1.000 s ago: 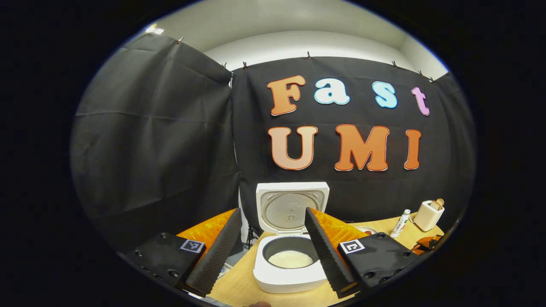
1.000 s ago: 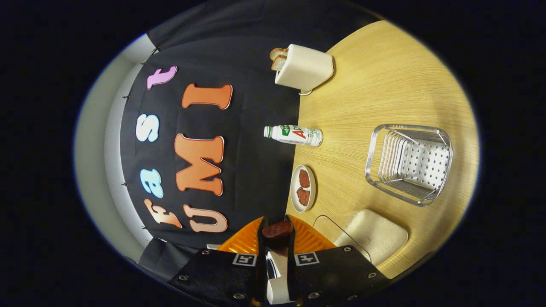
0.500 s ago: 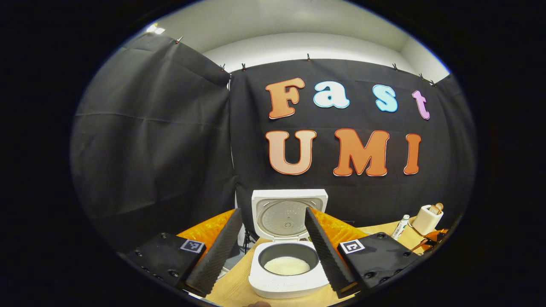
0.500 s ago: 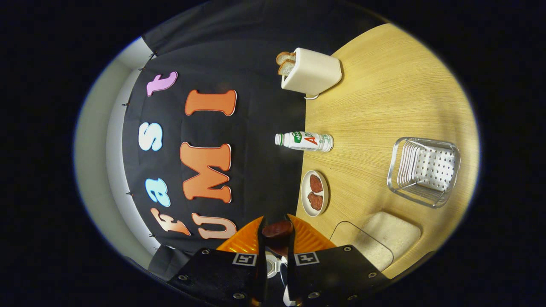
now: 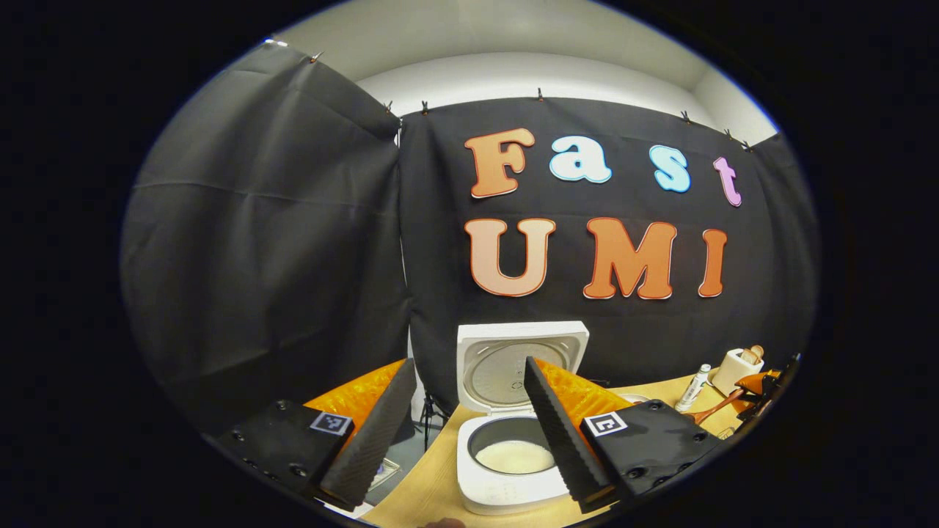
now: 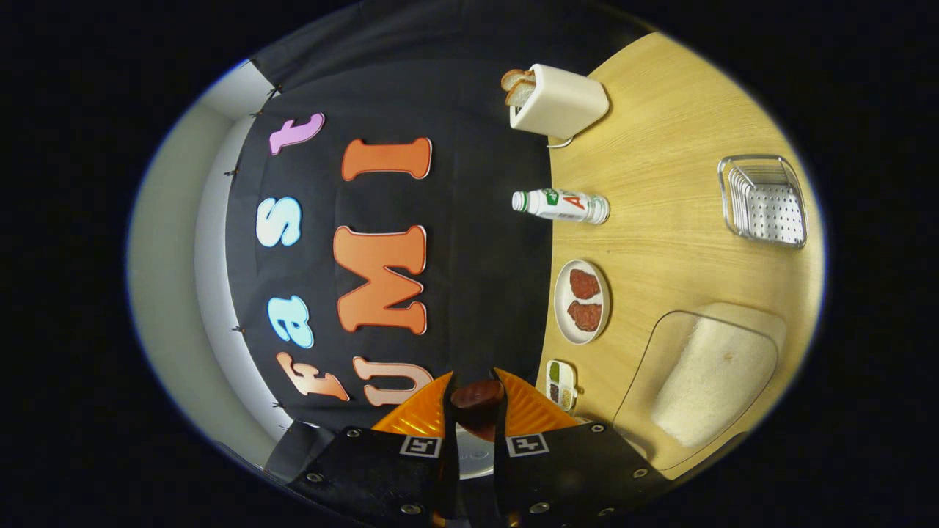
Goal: Close the left gripper, press the button to open the rice cooker; take a wooden spoon from the chopstick holder with the right hand, scoop a spoonful of rice and pour it into the rice cooker, then put the wooden spoon back into the chopstick holder.
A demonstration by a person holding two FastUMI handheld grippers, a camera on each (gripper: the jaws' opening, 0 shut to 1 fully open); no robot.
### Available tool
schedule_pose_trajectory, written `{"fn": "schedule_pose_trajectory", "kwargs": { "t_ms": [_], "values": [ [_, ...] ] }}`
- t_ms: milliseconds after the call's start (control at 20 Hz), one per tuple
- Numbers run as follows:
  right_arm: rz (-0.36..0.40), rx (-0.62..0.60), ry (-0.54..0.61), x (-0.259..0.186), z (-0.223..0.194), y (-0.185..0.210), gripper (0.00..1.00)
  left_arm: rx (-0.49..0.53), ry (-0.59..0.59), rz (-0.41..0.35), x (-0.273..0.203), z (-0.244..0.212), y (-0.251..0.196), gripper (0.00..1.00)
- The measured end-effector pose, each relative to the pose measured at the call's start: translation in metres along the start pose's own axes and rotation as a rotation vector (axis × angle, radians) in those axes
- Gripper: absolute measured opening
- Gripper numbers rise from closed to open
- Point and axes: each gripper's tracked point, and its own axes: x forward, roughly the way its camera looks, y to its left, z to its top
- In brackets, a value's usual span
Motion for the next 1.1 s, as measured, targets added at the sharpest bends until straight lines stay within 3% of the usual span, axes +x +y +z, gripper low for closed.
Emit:
{"fn": "schedule_pose_trajectory", "kwargs": {
  "t_ms": [50,100,150,400,750,1100],
  "values": [
    [0.000,-0.002,0.010,0.002,-0.011,0.005,0.18,-0.001,0.006,0.001,0.000,-0.002,0.007,0.99],
    [0.002,-0.007,0.020,0.007,-0.022,0.009,0.14,-0.002,0.009,0.002,0.001,-0.004,0.015,1.00],
    [0.006,-0.009,0.030,0.011,-0.032,0.013,0.18,-0.004,0.010,0.006,0.001,-0.004,0.023,1.00],
    [0.024,-0.031,0.084,0.036,-0.085,0.033,0.18,-0.025,0.031,0.015,0.001,-0.016,0.052,1.00],
    [0.014,-0.151,0.144,0.066,-0.150,0.043,0.18,-0.035,0.042,0.027,0.000,-0.021,0.081,1.00],
    [0.001,-0.309,0.161,0.087,-0.184,0.049,0.18,-0.042,0.054,0.049,0.005,-0.031,0.107,1.00]
  ]
}}
